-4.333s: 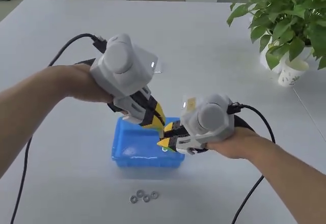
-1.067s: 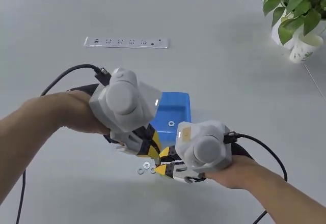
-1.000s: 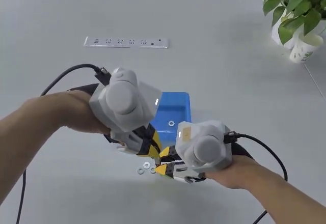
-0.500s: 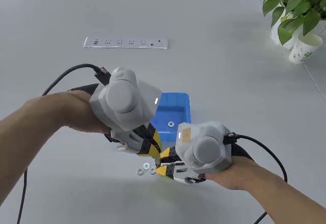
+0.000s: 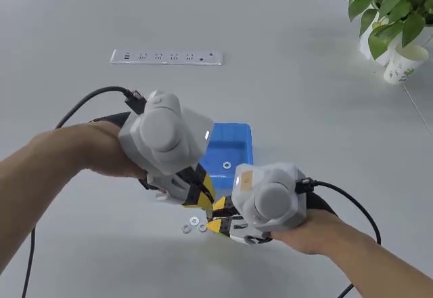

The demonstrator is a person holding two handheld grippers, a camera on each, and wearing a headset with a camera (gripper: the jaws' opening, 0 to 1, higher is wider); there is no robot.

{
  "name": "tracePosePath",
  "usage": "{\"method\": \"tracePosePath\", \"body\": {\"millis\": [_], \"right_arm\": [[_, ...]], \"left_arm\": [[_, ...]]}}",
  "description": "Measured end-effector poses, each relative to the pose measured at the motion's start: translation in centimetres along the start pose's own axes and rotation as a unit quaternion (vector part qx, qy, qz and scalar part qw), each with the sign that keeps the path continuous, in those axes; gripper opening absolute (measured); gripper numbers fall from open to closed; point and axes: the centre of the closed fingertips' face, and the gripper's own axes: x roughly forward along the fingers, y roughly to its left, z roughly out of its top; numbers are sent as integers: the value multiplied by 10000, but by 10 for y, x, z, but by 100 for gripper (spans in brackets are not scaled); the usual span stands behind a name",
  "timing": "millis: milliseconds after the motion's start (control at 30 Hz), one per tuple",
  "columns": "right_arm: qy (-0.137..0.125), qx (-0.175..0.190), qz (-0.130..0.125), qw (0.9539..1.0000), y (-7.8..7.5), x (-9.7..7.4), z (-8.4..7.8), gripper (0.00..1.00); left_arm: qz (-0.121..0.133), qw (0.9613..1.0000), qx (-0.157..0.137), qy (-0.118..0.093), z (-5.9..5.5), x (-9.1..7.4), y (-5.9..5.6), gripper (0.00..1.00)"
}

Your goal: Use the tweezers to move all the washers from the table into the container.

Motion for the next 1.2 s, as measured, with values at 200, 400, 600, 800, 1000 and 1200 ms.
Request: {"method": "tracePosePath", "body": {"millis": [200,400,600,800,1000,1200], "right_arm": [[-32,96,-21,9999,0,-1,0,10],[-33,117,-22,9999,0,-1,-1,9],[-20,117,-29,9999,0,-1,0,9],[-5,109,-30,9999,0,-1,-1,9],[23,89,-31,10000,0,-2,-1,9],[40,62,-25,10000,1,-3,-1,9]], "left_arm": [[-23,10000,0,-46,1,1,0,6],[-30,10000,20,-67,2,1,1,6],[-25,10000,19,-58,2,1,1,6],[-10,10000,35,-47,2,1,1,6],[-4,10000,39,-31,1,1,1,6],[7,10000,22,-39,3,0,1,6]]}}
